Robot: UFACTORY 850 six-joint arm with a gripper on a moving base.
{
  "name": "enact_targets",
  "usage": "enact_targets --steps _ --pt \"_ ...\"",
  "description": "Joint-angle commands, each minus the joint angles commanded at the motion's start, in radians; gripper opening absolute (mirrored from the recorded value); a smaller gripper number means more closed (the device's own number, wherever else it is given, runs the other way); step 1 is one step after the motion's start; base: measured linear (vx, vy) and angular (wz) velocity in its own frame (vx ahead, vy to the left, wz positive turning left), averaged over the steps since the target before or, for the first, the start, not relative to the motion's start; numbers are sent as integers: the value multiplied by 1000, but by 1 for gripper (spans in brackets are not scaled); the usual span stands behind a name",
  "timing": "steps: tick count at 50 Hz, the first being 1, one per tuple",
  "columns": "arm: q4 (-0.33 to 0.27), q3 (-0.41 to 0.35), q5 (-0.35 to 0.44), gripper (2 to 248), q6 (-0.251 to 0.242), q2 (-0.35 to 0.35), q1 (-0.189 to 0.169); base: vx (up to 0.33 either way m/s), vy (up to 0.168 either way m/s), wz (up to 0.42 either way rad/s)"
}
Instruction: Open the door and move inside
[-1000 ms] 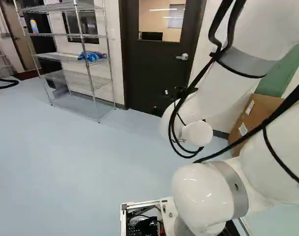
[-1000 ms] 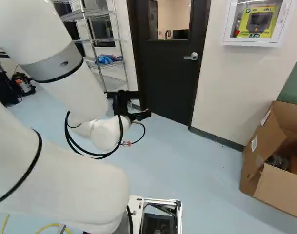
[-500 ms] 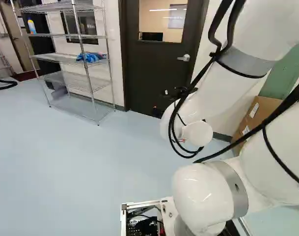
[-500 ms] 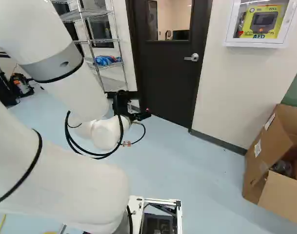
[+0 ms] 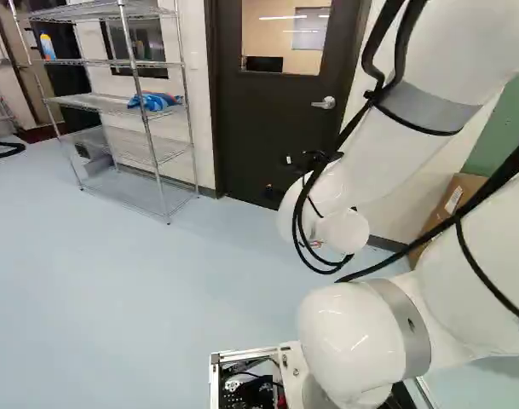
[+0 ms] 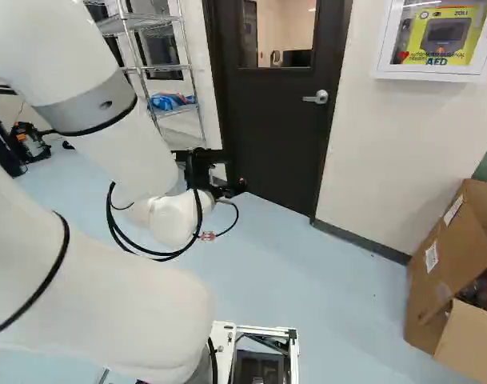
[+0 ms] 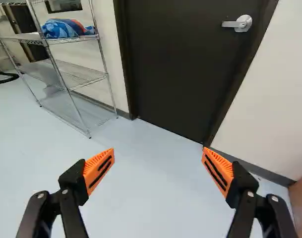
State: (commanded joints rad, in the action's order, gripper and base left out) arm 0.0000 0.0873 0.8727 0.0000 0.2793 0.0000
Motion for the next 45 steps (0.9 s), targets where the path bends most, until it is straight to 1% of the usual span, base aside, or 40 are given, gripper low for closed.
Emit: enact_targets --steps 23,45 --pt "0 0 0 247 0 0 0 168 4 -12" --pt "0 0 0 247 0 0 0 189 35 -24"
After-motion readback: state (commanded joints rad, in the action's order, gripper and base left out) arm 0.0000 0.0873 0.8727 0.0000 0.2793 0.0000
